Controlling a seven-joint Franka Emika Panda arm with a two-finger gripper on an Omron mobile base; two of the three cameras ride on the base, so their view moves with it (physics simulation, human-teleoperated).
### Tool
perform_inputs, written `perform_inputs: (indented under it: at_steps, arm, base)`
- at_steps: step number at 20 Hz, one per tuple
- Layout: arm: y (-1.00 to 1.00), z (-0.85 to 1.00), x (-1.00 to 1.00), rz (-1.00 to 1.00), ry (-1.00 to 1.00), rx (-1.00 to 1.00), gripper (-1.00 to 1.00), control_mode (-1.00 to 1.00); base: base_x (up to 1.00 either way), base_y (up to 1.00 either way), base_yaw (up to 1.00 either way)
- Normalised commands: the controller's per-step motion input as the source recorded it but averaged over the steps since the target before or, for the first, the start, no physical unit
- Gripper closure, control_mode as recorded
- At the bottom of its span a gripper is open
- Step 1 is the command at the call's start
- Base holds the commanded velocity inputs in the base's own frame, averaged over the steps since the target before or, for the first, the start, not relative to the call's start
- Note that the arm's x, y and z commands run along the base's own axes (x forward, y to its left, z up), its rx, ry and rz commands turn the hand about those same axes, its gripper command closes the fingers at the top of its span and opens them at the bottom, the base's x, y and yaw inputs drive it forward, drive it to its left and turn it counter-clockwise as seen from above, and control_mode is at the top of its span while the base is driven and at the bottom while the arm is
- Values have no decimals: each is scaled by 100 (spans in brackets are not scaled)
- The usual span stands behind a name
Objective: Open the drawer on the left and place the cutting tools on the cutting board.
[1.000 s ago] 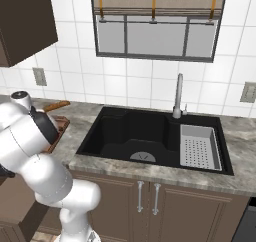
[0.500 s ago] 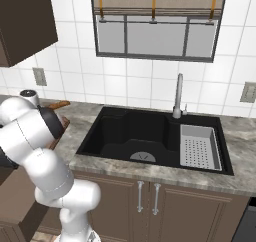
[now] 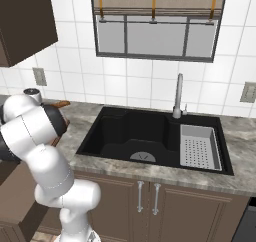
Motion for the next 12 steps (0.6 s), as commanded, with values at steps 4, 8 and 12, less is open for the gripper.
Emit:
perform_inputs:
  at_steps: [4, 8, 12]
  arm:
    - [0, 0, 0, 18, 0, -4, 100, -100]
    - [0, 0, 0, 17, 0, -3, 100, -100]
    - [0, 0, 0, 16, 0, -3, 100, -100]
  base:
    - [0, 0, 0]
    - [0, 0, 0]
    - [0, 0, 0]
